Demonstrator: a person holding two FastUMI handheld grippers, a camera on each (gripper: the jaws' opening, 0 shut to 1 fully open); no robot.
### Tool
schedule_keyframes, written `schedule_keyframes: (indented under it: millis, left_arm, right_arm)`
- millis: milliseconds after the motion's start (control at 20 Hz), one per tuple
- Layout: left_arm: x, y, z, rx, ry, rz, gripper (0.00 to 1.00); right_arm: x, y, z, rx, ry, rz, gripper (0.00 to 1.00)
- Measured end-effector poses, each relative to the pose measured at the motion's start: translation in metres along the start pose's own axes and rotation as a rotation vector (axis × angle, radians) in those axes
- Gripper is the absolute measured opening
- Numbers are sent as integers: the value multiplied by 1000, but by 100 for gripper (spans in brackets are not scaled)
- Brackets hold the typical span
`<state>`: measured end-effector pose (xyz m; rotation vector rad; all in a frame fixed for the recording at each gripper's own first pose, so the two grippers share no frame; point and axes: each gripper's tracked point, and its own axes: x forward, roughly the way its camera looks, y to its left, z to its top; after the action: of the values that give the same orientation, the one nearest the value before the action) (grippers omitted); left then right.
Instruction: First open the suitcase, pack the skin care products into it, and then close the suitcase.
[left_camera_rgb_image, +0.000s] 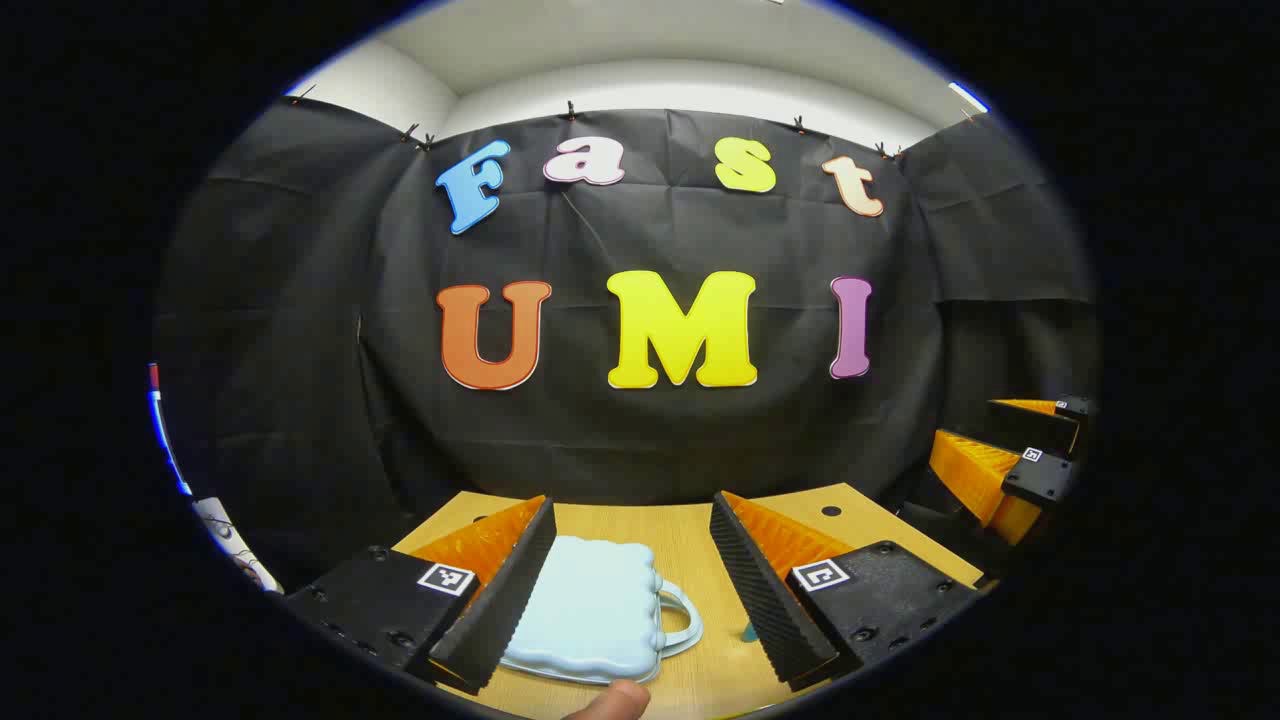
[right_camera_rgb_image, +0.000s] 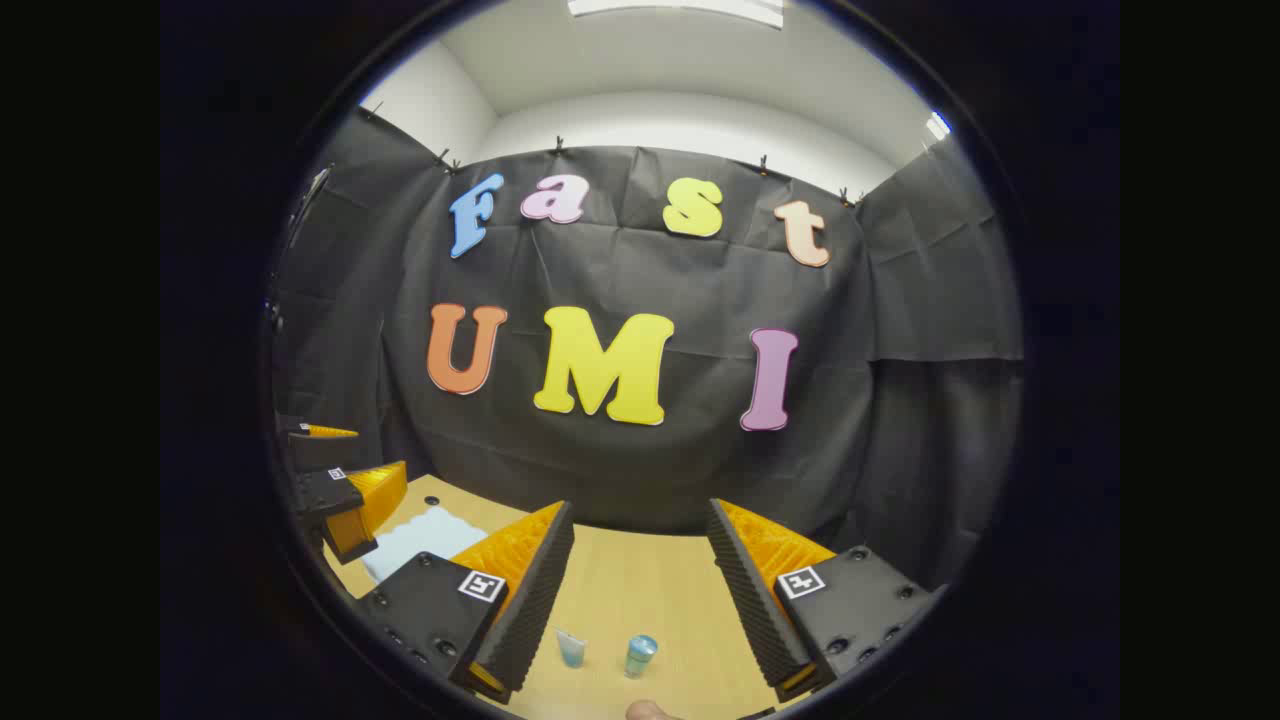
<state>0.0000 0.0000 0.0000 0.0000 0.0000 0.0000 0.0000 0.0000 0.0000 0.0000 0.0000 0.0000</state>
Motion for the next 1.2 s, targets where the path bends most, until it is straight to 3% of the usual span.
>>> schedule_keyframes:
  millis: [900, 1200]
  left_arm:
    - [16, -28, -8, 19, 23, 14, 99]
    - [25, -10, -78, 271, 102, 28, 99]
  right_arm:
    - [22, -33, -2, 27, 12, -10, 80]
    - [25, -58, -24, 12, 53, -60, 79]
